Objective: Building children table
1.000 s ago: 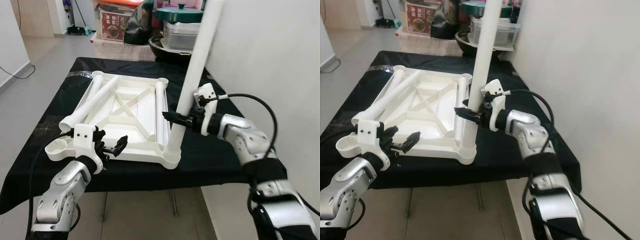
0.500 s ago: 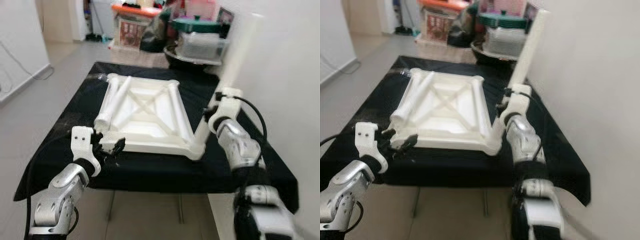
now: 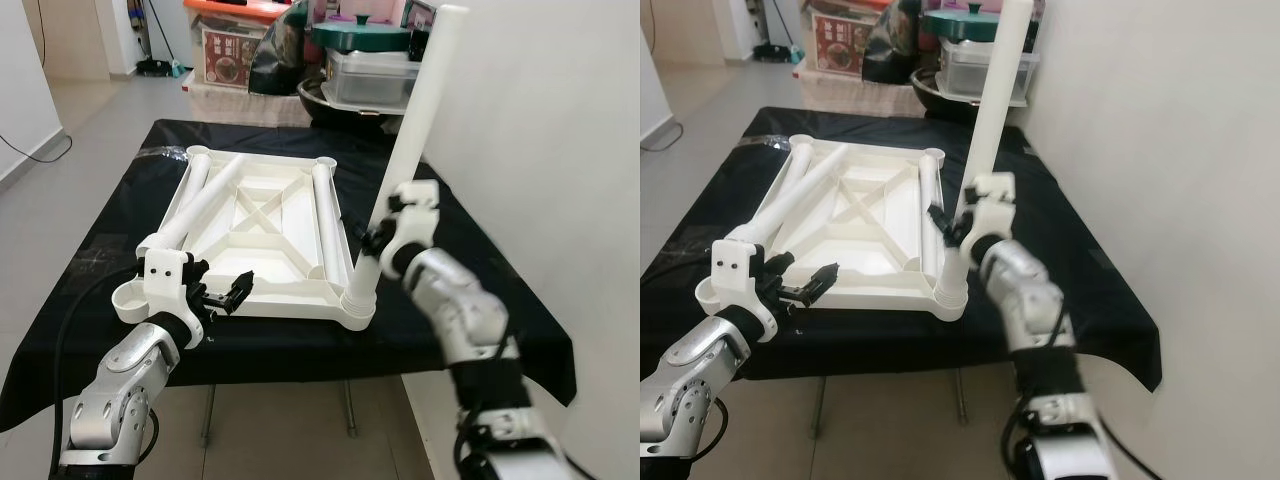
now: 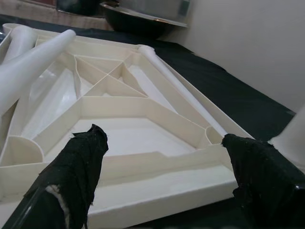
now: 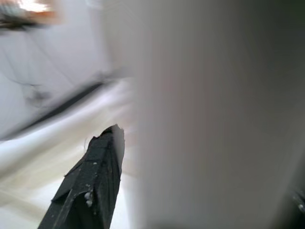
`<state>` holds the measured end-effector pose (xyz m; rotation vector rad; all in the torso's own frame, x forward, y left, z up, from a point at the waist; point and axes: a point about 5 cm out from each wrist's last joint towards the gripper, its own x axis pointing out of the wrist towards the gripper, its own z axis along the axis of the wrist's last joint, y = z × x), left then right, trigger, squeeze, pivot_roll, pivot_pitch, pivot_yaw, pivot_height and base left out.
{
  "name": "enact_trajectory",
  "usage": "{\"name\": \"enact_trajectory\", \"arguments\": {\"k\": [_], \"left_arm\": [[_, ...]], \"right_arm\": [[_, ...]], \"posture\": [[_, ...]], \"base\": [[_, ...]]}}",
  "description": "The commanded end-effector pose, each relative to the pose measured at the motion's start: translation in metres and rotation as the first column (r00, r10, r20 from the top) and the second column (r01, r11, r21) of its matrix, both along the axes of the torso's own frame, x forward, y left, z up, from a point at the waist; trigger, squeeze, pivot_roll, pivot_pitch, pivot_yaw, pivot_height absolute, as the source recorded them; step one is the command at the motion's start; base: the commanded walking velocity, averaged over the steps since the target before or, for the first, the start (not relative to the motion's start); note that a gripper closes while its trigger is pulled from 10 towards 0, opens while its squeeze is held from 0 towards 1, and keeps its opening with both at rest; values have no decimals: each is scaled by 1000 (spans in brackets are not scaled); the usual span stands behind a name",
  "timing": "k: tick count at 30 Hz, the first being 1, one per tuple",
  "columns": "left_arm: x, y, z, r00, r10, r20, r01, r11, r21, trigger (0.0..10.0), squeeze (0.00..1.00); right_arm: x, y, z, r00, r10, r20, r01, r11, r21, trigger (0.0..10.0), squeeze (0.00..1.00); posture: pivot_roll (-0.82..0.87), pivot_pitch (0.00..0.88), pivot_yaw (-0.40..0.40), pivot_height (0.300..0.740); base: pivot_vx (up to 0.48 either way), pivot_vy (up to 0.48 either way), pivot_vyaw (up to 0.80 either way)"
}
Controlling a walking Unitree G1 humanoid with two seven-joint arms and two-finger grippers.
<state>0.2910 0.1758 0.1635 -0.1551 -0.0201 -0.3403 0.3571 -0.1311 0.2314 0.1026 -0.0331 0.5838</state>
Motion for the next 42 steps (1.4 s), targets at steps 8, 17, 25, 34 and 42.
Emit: {"name": "enact_trajectory", "arguments": {"k": [8, 17, 25, 34, 42], "left_arm": [[1, -3, -3, 1000, -12, -5, 12, 1000, -15, 10000, 0], [0, -3, -3, 1000, -10, -5, 10, 1000, -10, 10000, 0], [-2, -3, -3, 1000, -8, -5, 8, 1000, -10, 10000, 0], [0, -3, -2, 1000, -17, -7, 17, 1000, -5, 10000, 0], [0, -3, -3, 1000, -15, -4, 15, 1000, -5, 10000, 0]], "right_arm": [[-3, -8, -27, 928, 367, -56, -372, 918, -137, 8627, 0], [34, -26, -56, 964, -167, -209, 126, 973, -196, 0, 0], [14, -31, -65, 732, -605, -313, 612, 786, -89, 0, 0], [-4, 29, -40, 939, -305, -159, 317, 947, 54, 10000, 1000], [-2, 4, -13, 995, 96, -4, -96, 995, 20, 10000, 0]], "posture": [[124, 0, -145, 740], [135, 0, -154, 740], [130, 0, -142, 740], [116, 0, -132, 740], [125, 0, -144, 740]], "base": [[0, 0, 0], [0, 0, 0], [0, 0, 0], [0, 0, 0], [0, 0, 0]]}}
